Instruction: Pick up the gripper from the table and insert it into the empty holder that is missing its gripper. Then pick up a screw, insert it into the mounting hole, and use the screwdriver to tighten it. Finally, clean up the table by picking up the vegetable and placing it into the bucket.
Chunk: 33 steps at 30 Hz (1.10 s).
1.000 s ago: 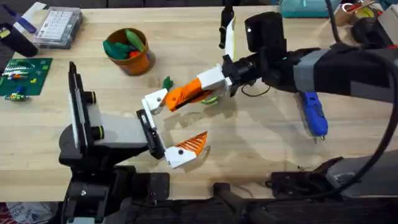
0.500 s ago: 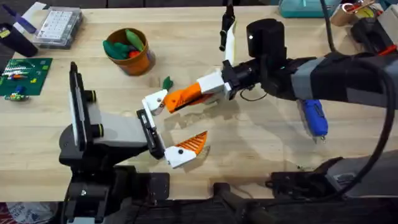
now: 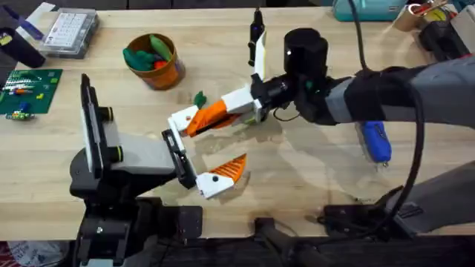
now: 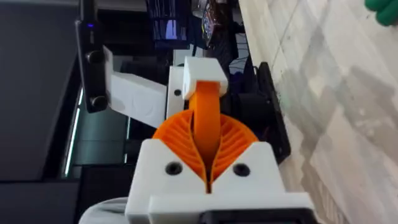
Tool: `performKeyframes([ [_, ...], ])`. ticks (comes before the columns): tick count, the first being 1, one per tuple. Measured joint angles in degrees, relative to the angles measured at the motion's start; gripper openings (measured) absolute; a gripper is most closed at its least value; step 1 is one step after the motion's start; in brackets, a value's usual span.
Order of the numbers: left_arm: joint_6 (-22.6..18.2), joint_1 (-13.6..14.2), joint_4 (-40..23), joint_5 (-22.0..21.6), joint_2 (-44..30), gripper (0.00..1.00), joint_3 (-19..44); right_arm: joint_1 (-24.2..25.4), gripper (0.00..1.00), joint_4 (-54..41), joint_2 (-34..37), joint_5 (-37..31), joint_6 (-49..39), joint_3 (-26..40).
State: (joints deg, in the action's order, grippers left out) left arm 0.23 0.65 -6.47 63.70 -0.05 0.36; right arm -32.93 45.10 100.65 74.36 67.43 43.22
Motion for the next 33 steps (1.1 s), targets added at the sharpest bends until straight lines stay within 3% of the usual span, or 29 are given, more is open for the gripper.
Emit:
performKeyframes([
  [7, 0.55, 0.47, -0.28, 1.68, 0.00, 0.990, 0.02, -0.63, 0.008, 0.57, 0.68, -0.73, 1.24, 0.02],
  [20, 1.33, 0.36, -0.08, 0.24, -0.37, 0.990, -0.03, -1.35, 0.008, 1.42, 0.69, -5.19, 2.04, 0.02],
  [25, 1.31, 0.12, 0.07, -0.41, -0.37, 0.990, -0.05, -1.97, 0.169, 1.12, 0.69, -7.17, 2.46, 0.02],
  [29, 1.29, 0.10, 0.09, -0.55, -0.37, 0.990, -0.05, -2.18, 0.230, 1.05, 0.69, -8.08, 2.48, 0.02],
  [33, 1.05, 0.10, 0.18, -0.83, -0.35, 0.990, -0.05, -2.27, 0.396, 0.70, 1.18, -8.60, 2.48, 0.00],
])
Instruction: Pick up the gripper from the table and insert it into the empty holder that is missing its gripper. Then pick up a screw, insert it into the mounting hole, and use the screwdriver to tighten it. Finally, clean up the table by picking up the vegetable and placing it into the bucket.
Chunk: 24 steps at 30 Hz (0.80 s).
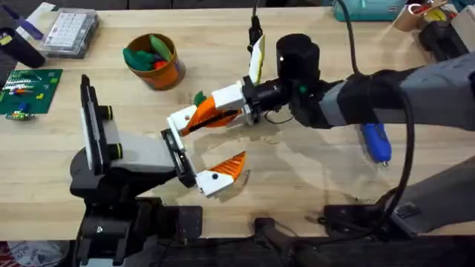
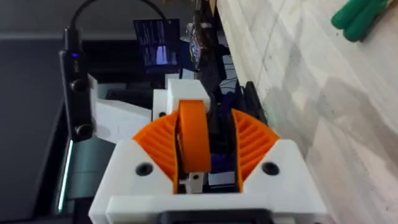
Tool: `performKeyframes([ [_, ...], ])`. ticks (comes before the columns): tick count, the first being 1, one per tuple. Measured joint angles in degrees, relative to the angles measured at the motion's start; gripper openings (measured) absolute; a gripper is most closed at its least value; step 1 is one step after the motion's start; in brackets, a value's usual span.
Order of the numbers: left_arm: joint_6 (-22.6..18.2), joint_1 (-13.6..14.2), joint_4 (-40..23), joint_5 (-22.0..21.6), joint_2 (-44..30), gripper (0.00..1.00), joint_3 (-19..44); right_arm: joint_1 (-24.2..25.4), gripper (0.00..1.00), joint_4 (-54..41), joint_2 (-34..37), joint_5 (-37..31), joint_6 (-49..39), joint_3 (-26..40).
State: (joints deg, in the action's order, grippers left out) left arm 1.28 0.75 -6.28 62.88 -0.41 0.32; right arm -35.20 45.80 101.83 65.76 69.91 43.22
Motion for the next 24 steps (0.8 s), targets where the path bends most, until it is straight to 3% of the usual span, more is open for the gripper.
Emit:
performKeyframes([
  [8, -0.04, 0.00, 0.04, -0.13, 0.00, 0.990, 0.00, 0.00, 0.468, -0.04, 0.31, 0.06, -0.22, 0.00],
  [14, -0.75, 0.00, 0.04, 0.00, 0.11, 0.990, 0.00, 0.00, 0.635, -0.46, 0.47, 0.34, -0.64, -0.11],
  [15, -0.92, 0.00, 0.04, 0.13, 0.11, 0.990, 0.00, 0.00, 0.681, -0.51, 0.47, 0.50, -0.72, -0.11],
  [17, -1.28, 0.00, 0.02, 0.17, 0.11, 0.990, 0.00, 0.00, 0.870, -0.76, 0.57, 0.69, -0.82, -0.21],
  [19, -1.33, 0.02, 0.00, 0.52, 0.09, 0.990, 0.00, 0.00, 0.971, -0.79, 0.73, 1.09, -0.96, -0.28],
  [24, -1.36, 0.79, -0.46, 3.06, 0.11, 0.990, 0.07, 0.20, 0.989, -0.59, 0.80, 1.16, -0.89, -0.28],
])
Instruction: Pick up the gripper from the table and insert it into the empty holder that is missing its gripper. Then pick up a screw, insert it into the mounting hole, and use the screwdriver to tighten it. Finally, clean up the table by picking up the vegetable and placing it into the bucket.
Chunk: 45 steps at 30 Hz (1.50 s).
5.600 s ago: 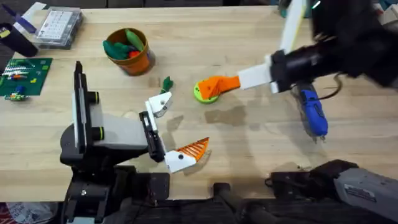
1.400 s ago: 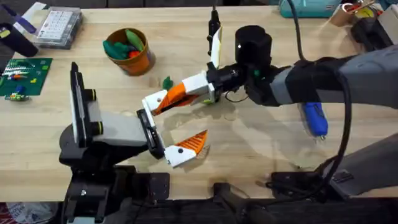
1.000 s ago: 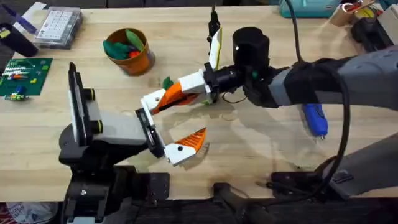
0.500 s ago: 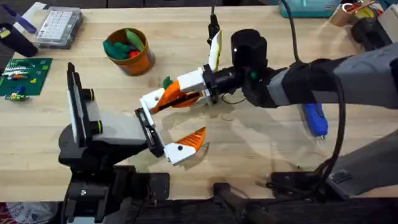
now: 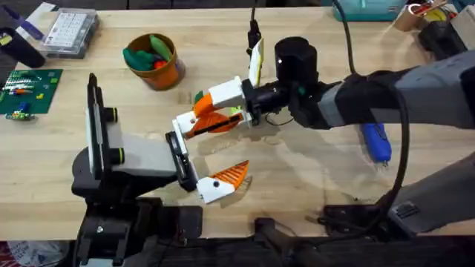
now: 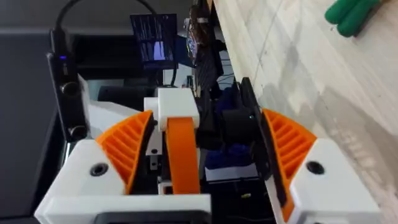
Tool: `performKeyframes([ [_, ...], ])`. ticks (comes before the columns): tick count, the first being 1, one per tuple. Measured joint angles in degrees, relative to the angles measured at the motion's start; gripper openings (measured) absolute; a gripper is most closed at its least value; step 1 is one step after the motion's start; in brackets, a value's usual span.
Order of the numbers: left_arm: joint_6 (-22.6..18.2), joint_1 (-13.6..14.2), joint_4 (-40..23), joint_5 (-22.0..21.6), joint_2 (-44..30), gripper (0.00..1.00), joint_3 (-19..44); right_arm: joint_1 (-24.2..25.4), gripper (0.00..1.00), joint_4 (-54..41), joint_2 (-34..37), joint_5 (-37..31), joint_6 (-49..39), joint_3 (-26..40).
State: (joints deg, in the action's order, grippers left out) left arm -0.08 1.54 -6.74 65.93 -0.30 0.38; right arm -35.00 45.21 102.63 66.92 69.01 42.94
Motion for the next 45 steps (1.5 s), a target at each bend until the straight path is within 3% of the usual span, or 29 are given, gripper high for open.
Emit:
performKeyframes([
  [18, 0.02, 0.00, -0.13, 0.72, 0.00, 0.990, 0.00, 3.67, 0.989, 0.02, -0.10, 3.53, -1.13, -0.08],
  [26, 0.00, 0.00, -0.13, 0.72, 0.00, 0.990, 0.00, 3.67, 0.989, 0.12, -5.32, 3.93, -2.43, -3.69],
  [34, 0.00, 0.00, -0.13, 0.72, 0.00, 0.990, 0.00, 3.67, 0.981, 0.10, -5.84, 4.38, -4.01, -4.41],
  [37, 0.00, 0.00, -0.13, 0.72, 0.00, 0.990, 0.00, 3.67, 0.836, 0.10, -5.83, 4.54, -4.47, -4.45],
  [41, 0.00, 0.00, -0.13, 0.72, 0.00, 0.990, 0.00, 3.67, 0.379, 0.07, -5.81, 4.55, -4.79, -4.50],
  [42, 0.01, 0.00, -0.15, 0.72, 0.00, 0.990, 0.00, 3.67, 0.316, 0.07, -5.83, 4.53, -4.80, -4.50],
  [45, 0.02, 0.00, -0.15, 0.72, 0.00, 0.990, 0.00, 3.67, 0.269, 0.15, -5.84, 4.52, -4.77, -4.50],
])
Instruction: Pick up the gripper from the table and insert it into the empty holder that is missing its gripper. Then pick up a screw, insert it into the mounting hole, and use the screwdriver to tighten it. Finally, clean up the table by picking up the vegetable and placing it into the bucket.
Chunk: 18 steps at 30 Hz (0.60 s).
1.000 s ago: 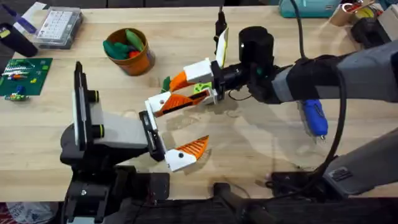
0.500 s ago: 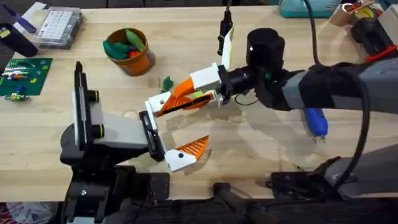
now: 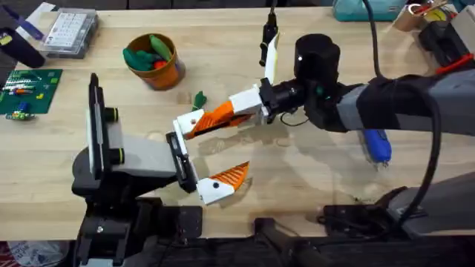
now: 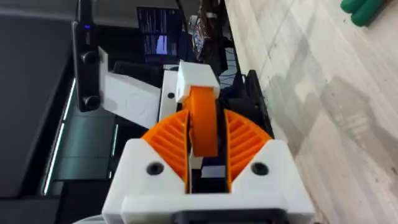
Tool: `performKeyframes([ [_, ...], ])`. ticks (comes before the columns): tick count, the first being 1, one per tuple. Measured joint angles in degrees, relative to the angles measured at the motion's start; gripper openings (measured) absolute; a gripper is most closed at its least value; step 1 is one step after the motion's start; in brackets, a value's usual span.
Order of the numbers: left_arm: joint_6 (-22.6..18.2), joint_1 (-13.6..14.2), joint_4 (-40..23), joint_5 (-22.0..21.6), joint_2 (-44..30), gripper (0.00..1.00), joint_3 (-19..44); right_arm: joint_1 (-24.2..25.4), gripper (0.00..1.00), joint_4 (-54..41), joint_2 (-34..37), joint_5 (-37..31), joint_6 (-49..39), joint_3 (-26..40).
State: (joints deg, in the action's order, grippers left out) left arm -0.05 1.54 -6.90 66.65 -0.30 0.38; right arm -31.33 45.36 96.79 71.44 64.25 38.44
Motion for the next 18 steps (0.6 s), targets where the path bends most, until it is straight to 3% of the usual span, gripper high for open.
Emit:
performKeyframes([
  [9, 0.09, -0.02, 0.00, -0.11, -0.01, 0.990, 0.00, -0.21, 0.017, 0.52, -0.01, -0.69, -0.07, 0.00],
  [18, 0.35, -0.02, 0.02, -0.44, -0.02, 0.990, -0.02, -0.39, 0.008, 0.53, -0.04, -1.95, 0.00, 0.00],
])
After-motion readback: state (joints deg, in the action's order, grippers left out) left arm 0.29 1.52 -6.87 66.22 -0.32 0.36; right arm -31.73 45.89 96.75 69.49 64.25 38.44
